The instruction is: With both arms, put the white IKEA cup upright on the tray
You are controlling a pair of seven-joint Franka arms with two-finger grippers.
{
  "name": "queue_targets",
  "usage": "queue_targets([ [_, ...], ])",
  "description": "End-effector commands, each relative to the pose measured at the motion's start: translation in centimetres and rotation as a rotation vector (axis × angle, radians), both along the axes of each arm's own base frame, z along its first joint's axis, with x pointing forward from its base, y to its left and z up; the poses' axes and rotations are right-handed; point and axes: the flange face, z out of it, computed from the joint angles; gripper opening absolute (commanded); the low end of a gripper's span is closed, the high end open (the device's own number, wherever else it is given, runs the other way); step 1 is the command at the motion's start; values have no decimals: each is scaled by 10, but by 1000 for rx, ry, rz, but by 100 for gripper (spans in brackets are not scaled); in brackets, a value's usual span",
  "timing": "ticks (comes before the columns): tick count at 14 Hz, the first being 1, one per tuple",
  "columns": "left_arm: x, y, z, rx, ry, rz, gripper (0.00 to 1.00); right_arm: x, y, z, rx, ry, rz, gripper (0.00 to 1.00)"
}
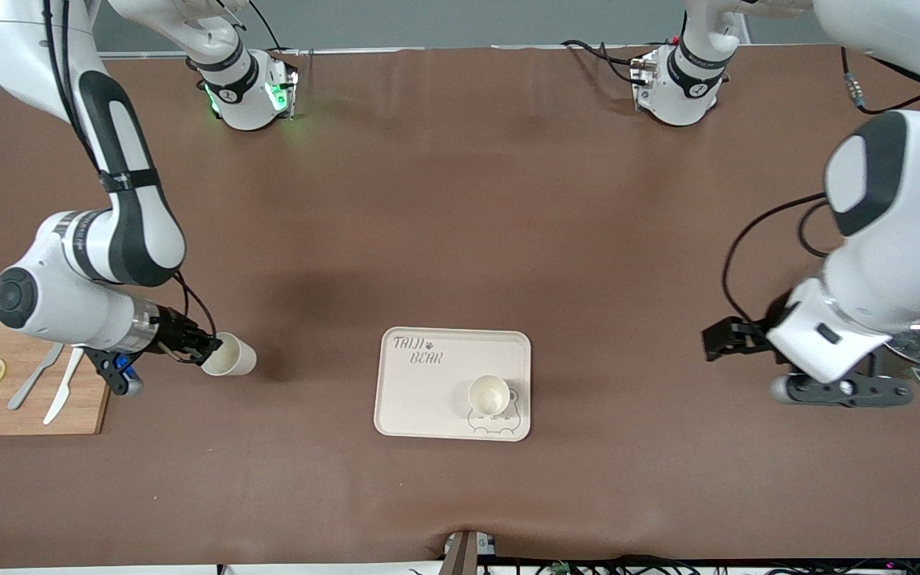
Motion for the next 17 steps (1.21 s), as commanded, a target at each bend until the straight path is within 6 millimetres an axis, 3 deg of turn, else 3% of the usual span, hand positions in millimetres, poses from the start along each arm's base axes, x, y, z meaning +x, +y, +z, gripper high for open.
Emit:
queue_targets([
  [1,3,46,-1,-12,8,-38,100,10,24,-12,38,-13,-73,0],
  [5,22,65,-30,-11,-20,-32,100,16,70,-8,75,-17,-164,0],
  [7,27,66,-32,-13,-49,-29,100,20,99,-3,75,-13,-208,0],
  [11,39,83,-49,-43,-73,19,100,23,133,-6,73,-2,-265,0],
  [15,41,92,-43,-54,-94,62,100,19,167,6,73,7,-342,0],
  [17,36,95,-23,-53,-118,100,100,23,174,14,85,1,-379,0],
])
